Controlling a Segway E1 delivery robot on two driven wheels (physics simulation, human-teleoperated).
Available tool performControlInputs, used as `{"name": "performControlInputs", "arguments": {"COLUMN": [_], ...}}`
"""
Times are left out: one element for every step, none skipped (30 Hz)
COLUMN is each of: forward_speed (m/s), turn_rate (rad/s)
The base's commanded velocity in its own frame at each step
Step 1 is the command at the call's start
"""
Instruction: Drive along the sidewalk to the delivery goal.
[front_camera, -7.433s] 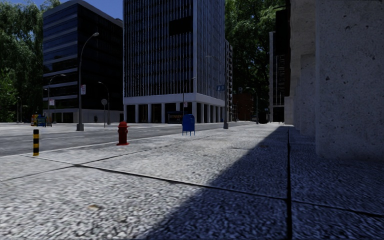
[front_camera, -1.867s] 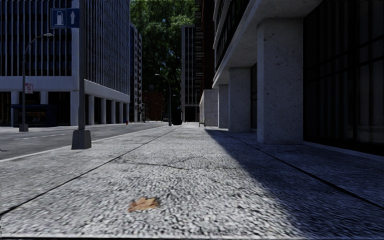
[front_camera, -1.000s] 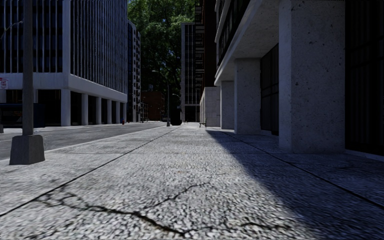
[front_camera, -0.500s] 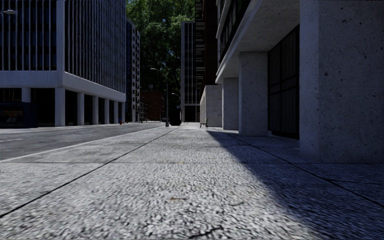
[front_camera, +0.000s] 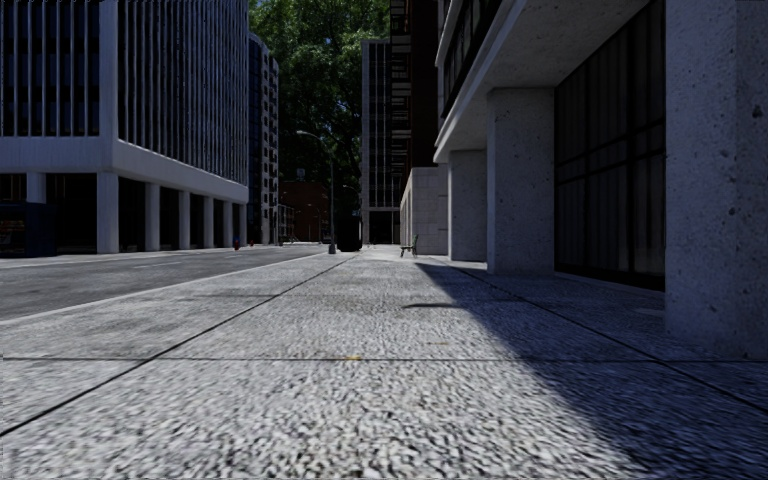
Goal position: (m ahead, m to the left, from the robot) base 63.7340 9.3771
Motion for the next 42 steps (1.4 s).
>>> {"name": "performControlInputs", "arguments": {"forward_speed": [2.0, 2.0, 2.0, 2.0, 2.0, 2.0, 2.0, 2.0, 2.0, 2.0, 2.0, 2.0, 2.0, 2.0, 2.0, 2.0, 2.0, 2.0, 2.0, 2.0, 2.0, 2.0, 2.0, 2.0, 2.0, 2.0, 2.0, 2.0, 2.0, 2.0, 2.0, 2.0, 2.0, 2.0, 2.0, 2.0, 2.0, 2.0, 2.0, 2.0, 2.0, 2.0], "turn_rate": [0.0, 0.0, 0.0, 0.0, 0.0, 0.0, 0.0, 0.0, 0.0, 0.0, 0.0, 0.0, 0.0, 0.0, 0.0, 0.0, 0.0, 0.0, 0.0, 0.0, 0.0, 0.0, 0.0, 0.0, 0.0, 0.0, 0.0, 0.0, 0.0, 0.0, 0.0, 0.0, 0.0, 0.0, 0.0, 0.0, 0.0, 0.0, 0.0, 0.0, 0.0, 0.0]}}
